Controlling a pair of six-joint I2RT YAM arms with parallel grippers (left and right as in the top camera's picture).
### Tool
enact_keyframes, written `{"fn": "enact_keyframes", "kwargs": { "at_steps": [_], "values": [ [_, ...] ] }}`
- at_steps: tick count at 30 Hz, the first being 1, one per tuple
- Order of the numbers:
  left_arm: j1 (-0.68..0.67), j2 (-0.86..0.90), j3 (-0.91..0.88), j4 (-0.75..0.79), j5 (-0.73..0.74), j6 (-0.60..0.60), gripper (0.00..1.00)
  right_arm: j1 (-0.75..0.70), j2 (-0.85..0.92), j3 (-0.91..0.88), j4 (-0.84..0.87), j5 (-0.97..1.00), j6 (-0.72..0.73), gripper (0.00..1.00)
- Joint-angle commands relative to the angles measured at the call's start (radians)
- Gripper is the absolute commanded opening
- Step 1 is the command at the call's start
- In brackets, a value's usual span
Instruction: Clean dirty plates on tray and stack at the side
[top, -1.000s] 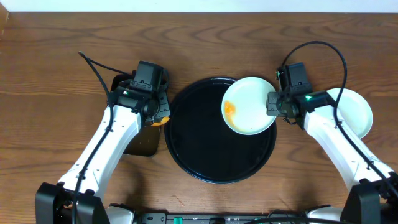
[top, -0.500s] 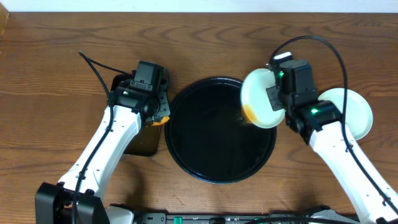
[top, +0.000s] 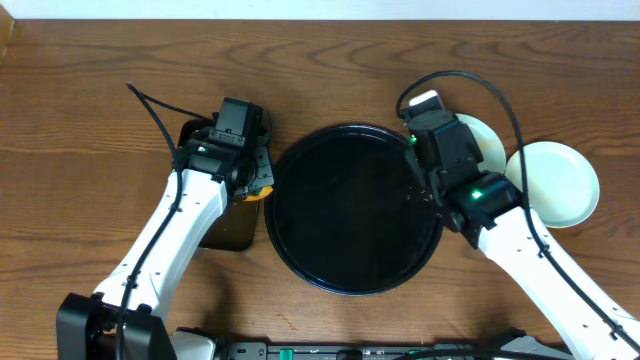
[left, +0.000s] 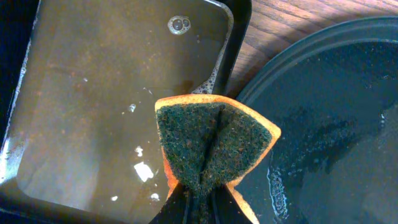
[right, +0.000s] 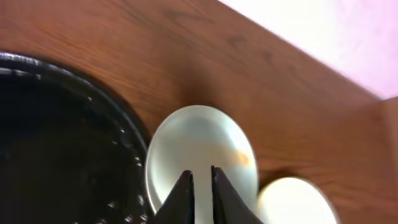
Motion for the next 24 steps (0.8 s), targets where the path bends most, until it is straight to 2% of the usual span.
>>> {"fn": "enact_keyframes", "kwargs": {
  "at_steps": [1, 2, 6, 9, 10, 12, 13, 14, 15, 18, 19, 21, 22, 24],
  "values": [
    [0.003, -0.008, -0.003, 0.0, -0.002, 0.006, 0.08, -0.101, -0.008, -0.001, -0.01, -0.16, 0.218, 0.15],
    [0.003, -0.008, -0.003, 0.0, -0.002, 0.006, 0.08, -0.126, -0.008, -0.001, -0.018, -0.191, 0.241, 0.17],
    [0.003, -0.008, -0.003, 0.0, -0.001, 0.006, 0.08, -0.298, -0.003, -0.001, -0.091, -0.349, 0.402, 0.36],
    [0.003, -0.008, -0.003, 0.0, -0.001, 0.006, 0.08, -0.365, 0.0, -0.001, -0.157, -0.442, 0.407, 0.38],
    [0.003, -0.008, -0.003, 0.0, -0.001, 0.006, 0.09, -0.388, 0.0, -0.001, -0.212, -0.462, 0.407, 0.35],
    [0.003, -0.008, -0.003, 0.0, -0.001, 0.006, 0.08, -0.407, 0.003, -0.006, -0.257, -0.425, 0.432, 0.16],
    [0.003, -0.008, -0.003, 0.0, -0.001, 0.006, 0.08, -0.415, 0.004, -0.009, -0.267, -0.395, 0.484, 0.19],
    [0.003, -0.008, -0.003, 0.0, -0.001, 0.006, 0.08, -0.433, 0.008, -0.018, -0.283, -0.346, 0.62, 0.38],
    [0.003, -0.008, -0.003, 0.0, -0.001, 0.006, 0.08, -0.451, 0.01, -0.027, -0.289, -0.342, 0.71, 0.46],
    [0.003, -0.008, -0.003, -0.003, -0.001, 0.006, 0.08, -0.501, 0.021, -0.071, -0.277, -0.422, 0.834, 0.48],
    [0.003, -0.008, -0.003, -0.004, -0.001, 0.006, 0.08, -0.511, 0.024, -0.095, -0.262, -0.452, 0.871, 0.51],
    [0.003, -0.008, -0.003, -0.003, -0.001, 0.006, 0.08, -0.521, 0.032, -0.14, -0.222, -0.487, 0.917, 0.52],
    [0.003, -0.008, -0.003, -0.004, -0.001, 0.006, 0.08, -0.523, 0.037, -0.172, -0.177, -0.51, 0.943, 0.57],
    [0.003, -0.008, -0.003, -0.004, -0.001, 0.006, 0.08, -0.523, 0.042, -0.206, -0.104, -0.557, 0.942, 0.6]
  ]
}}
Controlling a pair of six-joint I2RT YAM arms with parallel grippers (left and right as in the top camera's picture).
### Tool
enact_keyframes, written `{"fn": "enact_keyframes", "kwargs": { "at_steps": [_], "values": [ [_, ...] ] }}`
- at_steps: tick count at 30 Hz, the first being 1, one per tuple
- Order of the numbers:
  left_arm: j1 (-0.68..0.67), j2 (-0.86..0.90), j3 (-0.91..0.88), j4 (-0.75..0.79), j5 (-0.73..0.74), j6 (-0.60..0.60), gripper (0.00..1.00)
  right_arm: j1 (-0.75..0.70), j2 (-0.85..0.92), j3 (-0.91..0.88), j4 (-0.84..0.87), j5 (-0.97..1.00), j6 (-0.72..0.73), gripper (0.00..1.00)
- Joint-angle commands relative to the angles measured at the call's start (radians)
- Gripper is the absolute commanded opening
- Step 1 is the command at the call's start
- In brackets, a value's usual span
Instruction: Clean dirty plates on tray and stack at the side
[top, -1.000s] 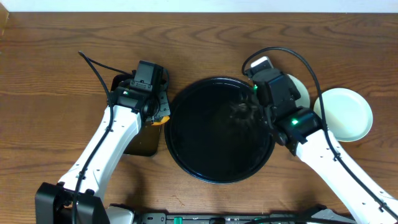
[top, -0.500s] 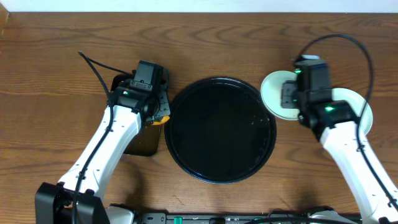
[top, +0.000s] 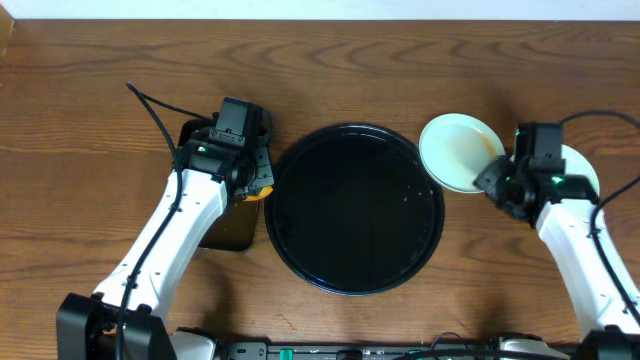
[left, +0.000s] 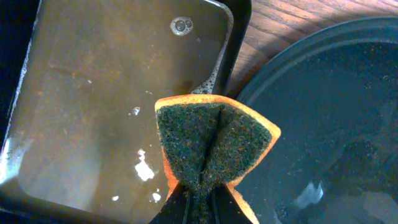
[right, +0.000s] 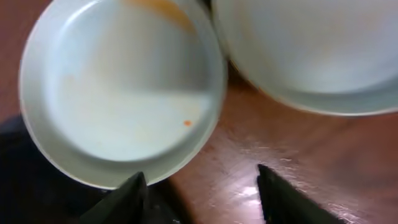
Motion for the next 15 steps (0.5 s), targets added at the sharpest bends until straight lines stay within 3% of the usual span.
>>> {"fn": "enact_keyframes", "kwargs": {
  "at_steps": [1, 10, 15],
  "values": [
    [0.003, -0.008, -0.003, -0.004, -0.001, 0.006, 0.08, -0.014, 0.013, -0.056, 0.092, -0.106, 0.101, 0.61],
    [0.003, -0.008, -0.003, -0.004, -0.001, 0.006, 0.08, -0.013, 0.075, -0.076, 0.134, -0.111, 0.235, 0.63],
    [0.003, -0.008, -0.003, -0.003, -0.001, 0.006, 0.08, -0.011, 0.14, -0.076, 0.18, -0.128, 0.235, 0.62]
  ]
}}
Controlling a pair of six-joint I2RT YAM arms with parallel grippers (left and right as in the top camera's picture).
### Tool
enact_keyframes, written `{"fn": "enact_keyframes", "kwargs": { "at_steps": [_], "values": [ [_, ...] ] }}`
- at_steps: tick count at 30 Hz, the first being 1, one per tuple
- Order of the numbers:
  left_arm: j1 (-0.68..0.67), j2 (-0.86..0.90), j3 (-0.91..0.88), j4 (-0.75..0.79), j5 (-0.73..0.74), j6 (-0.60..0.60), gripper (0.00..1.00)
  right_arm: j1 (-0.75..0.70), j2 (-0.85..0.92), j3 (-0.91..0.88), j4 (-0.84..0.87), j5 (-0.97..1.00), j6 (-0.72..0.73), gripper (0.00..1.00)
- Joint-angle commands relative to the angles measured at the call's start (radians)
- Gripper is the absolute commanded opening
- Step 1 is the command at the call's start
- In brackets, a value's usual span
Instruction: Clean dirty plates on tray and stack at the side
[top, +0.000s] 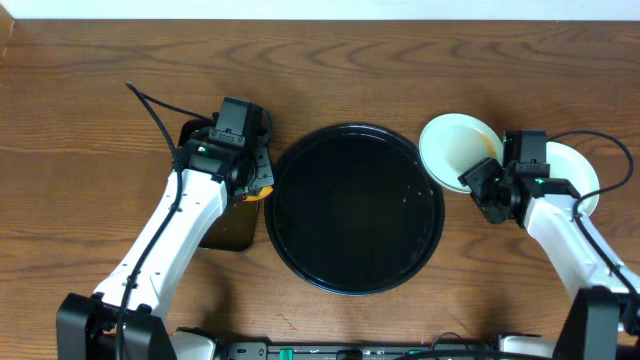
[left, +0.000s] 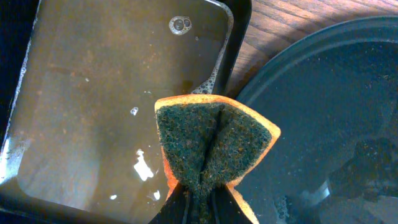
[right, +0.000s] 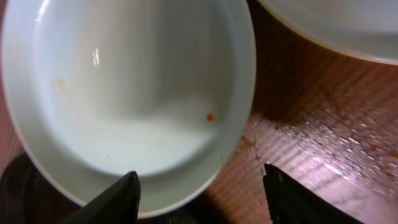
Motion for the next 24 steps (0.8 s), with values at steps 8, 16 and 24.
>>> {"fn": "enact_keyframes", "kwargs": {
  "at_steps": [8, 16, 24],
  "values": [
    [0.003, -0.008, -0.003, -0.003, -0.001, 0.006, 0.08, -0.008, 0.079, -0.007, 0.045, -0.016, 0.048, 0.4],
    [0.003, -0.008, -0.003, -0.003, -0.001, 0.006, 0.08, -0.008, 0.086, -0.008, -0.011, -0.016, 0.047, 0.14],
    [0.003, -0.008, -0.003, -0.003, -0.001, 0.006, 0.08, -0.008, 0.085, -0.007, 0.022, -0.038, -0.035, 0.01]
  ]
}}
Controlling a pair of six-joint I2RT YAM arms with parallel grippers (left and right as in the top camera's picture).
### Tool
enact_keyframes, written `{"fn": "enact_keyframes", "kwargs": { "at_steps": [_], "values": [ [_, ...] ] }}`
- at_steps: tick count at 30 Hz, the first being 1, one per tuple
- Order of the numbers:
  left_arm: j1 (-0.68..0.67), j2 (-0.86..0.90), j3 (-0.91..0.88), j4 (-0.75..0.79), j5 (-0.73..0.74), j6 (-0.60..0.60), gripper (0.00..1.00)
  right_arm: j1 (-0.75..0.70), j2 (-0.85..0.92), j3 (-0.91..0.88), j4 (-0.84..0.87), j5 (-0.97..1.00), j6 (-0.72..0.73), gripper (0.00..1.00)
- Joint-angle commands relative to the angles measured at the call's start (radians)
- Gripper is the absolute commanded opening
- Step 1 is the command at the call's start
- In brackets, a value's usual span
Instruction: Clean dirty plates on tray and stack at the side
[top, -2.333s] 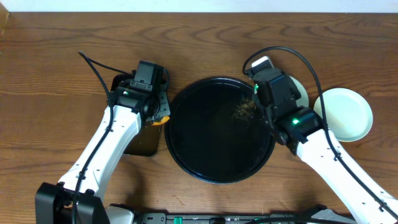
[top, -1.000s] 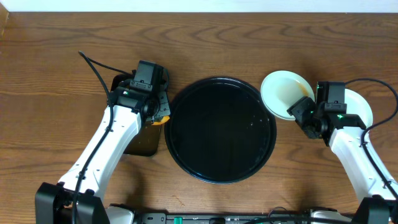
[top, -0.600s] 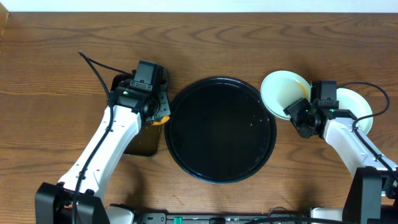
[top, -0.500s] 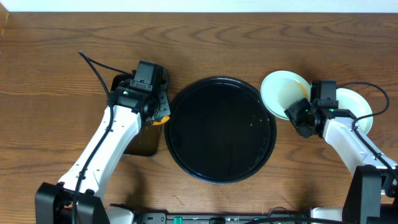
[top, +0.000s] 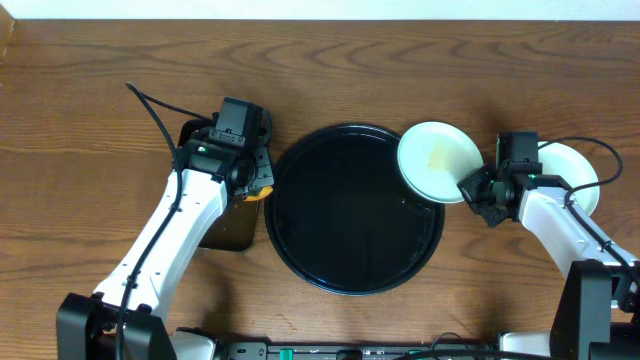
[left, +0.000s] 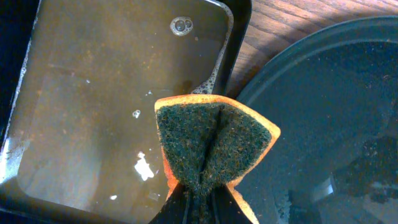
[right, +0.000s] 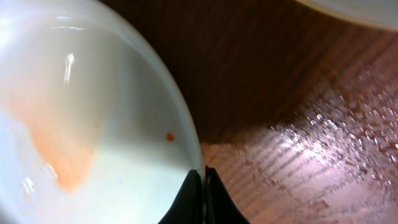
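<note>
A white plate (top: 437, 160) with an orange smear (right: 56, 149) hangs over the upper right rim of the round black tray (top: 355, 208). My right gripper (top: 470, 185) is shut on the plate's right rim, as the right wrist view shows (right: 202, 177). A second white plate (top: 572, 180) lies on the table at the far right. At the tray's left side my left gripper (left: 199, 199) is shut on a folded orange sponge with a green scouring face (left: 211, 146), also seen in the overhead view (top: 260, 187).
A black rectangular tub of brownish soapy water (left: 112, 93) stands left of the tray, under the left arm (top: 225, 228). The wood beside the held plate is wet (right: 323, 137). Cables loop over the table behind both arms.
My right gripper stood open astride the smeared plate's right rim; now it is shut on that rim. The plate has shifted left, over the tray's edge. The left arm has not moved.
My right gripper first hung over the smeared plate beside the tray, fingers nearly together. Then it was open further right, between the two plates, then astride the plate's rim. Now it grips the rim with the plate over the tray. The left gripper held the sponge throughout.
</note>
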Motion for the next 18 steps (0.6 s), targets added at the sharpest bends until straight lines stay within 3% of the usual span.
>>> {"fn": "enact_keyframes", "kwargs": {
  "at_steps": [1, 13, 18],
  "values": [
    [0.003, -0.008, -0.003, -0.003, -0.001, 0.006, 0.08, -0.008, 0.004, -0.006, 0.039, -0.035, -0.111, 0.01],
    [0.003, -0.008, -0.003, -0.002, -0.001, 0.006, 0.08, 0.02, -0.21, 0.003, 0.094, -0.095, -0.532, 0.01],
    [0.003, -0.008, -0.003, -0.002, -0.001, 0.006, 0.08, 0.073, -0.277, 0.016, 0.087, -0.055, -0.637, 0.01]
  ]
}}
